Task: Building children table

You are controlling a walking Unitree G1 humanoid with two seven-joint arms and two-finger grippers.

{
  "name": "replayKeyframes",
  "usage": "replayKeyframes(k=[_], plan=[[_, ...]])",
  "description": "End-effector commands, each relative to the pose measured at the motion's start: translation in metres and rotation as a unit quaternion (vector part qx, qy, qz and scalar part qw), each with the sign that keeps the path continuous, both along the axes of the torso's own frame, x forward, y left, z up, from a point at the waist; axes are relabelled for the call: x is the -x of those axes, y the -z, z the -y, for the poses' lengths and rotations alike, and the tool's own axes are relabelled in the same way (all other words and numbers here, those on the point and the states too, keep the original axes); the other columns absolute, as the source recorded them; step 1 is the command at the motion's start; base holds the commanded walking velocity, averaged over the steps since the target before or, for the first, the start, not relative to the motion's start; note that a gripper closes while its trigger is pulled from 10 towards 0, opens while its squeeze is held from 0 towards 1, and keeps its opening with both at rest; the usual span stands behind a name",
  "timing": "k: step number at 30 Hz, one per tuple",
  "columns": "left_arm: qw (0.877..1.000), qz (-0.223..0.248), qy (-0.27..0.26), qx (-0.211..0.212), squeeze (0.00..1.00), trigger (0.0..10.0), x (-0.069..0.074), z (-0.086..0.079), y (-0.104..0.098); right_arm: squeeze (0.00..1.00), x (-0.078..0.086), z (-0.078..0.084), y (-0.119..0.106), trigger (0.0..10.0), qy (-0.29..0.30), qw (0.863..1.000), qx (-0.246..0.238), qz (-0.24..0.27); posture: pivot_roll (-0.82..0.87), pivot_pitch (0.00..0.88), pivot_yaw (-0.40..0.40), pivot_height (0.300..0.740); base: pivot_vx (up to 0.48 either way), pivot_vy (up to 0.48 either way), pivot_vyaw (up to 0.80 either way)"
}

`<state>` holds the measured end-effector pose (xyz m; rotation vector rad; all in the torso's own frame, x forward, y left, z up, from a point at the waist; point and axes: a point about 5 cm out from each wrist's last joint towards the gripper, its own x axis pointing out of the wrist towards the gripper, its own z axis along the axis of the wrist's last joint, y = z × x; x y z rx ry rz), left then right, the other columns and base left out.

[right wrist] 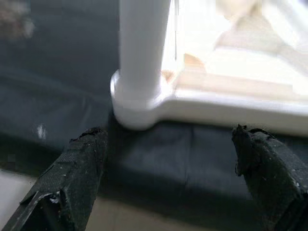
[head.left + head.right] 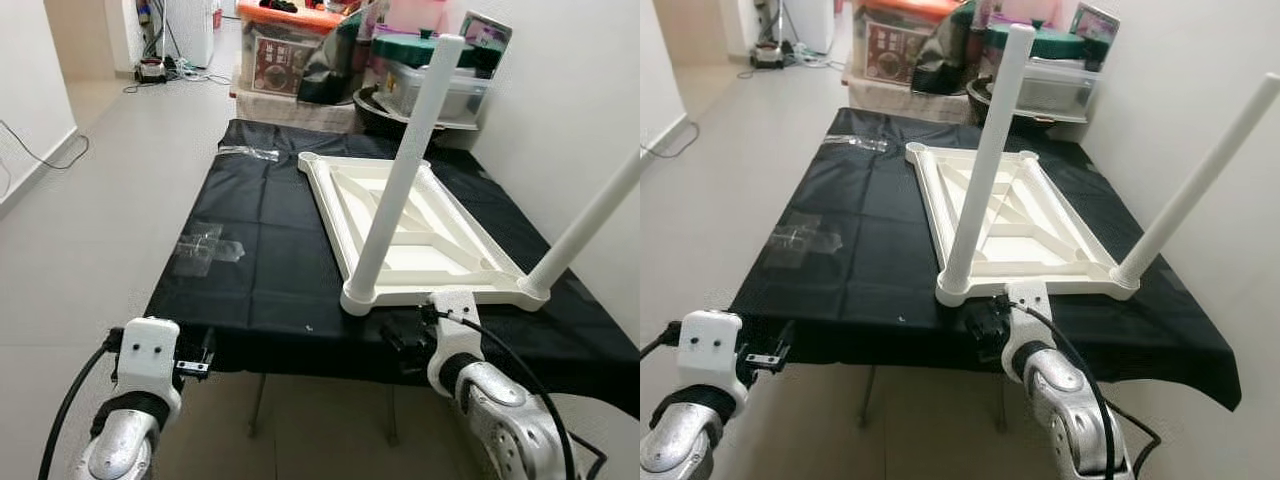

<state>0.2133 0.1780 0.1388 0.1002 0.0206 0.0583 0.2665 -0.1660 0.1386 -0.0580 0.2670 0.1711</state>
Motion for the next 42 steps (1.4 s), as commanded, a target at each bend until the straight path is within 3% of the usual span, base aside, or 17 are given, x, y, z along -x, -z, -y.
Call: replayKeyframes(k=[1, 4, 9, 22, 24, 35, 42], plan=[[1.000, 0.014, 0.005, 0.013, 0.00, 10.0, 0.001, 0.005, -0.002, 0.00, 0.001, 0.000, -0.007, 10.0, 0.007, 0.999, 0.008, 0.032, 0.10, 0.000, -0.151, 0.740, 0.000, 0.000, 0.00], [0.999, 0.017, 0.027, 0.029, 0.00, 10.0, -0.001, 0.013, -0.002, 0.00, -0.003, -0.017, -0.026, 10.0, -0.002, 0.995, -0.015, 0.096, 0.09, 0.000, -0.136, 0.740, 0.000, 0.000, 0.00], [0.998, 0.005, 0.042, 0.039, 0.00, 10.0, -0.005, 0.017, -0.001, 0.00, 0.000, -0.030, -0.032, 10.0, -0.041, 0.993, -0.034, 0.103, 0.08, 0.000, -0.126, 0.740, 0.000, 0.172, 0.00], [0.997, 0.007, 0.064, 0.028, 0.00, 10.0, -0.007, 0.023, -0.003, 0.00, 0.002, -0.036, -0.029, 10.0, -0.078, 0.990, -0.036, 0.112, 0.07, 0.000, -0.124, 0.740, 0.000, 0.447, 0.00], [0.998, 0.021, 0.062, 0.024, 0.00, 10.0, -0.010, 0.023, -0.006, 0.00, -0.002, -0.040, -0.030, 10.0, -0.088, 0.989, -0.008, 0.120, 0.08, 0.000, -0.127, 0.740, 0.000, 0.000, 0.80], [0.997, 0.030, 0.064, 0.015, 0.00, 10.0, -0.014, 0.024, -0.010, 0.00, -0.010, -0.044, -0.026, 10.0, -0.091, 0.990, -0.021, 0.107, 0.08, 0.000, -0.133, 0.740, 0.000, 0.000, 0.22], [0.998, 0.033, 0.054, 0.023, 0.00, 10.0, -0.017, 0.022, -0.011, 0.00, -0.018, -0.043, -0.025, 10.0, -0.098, 0.989, -0.004, 0.112, 0.09, 0.000, -0.139, 0.740, 0.000, 0.000, 0.00]])
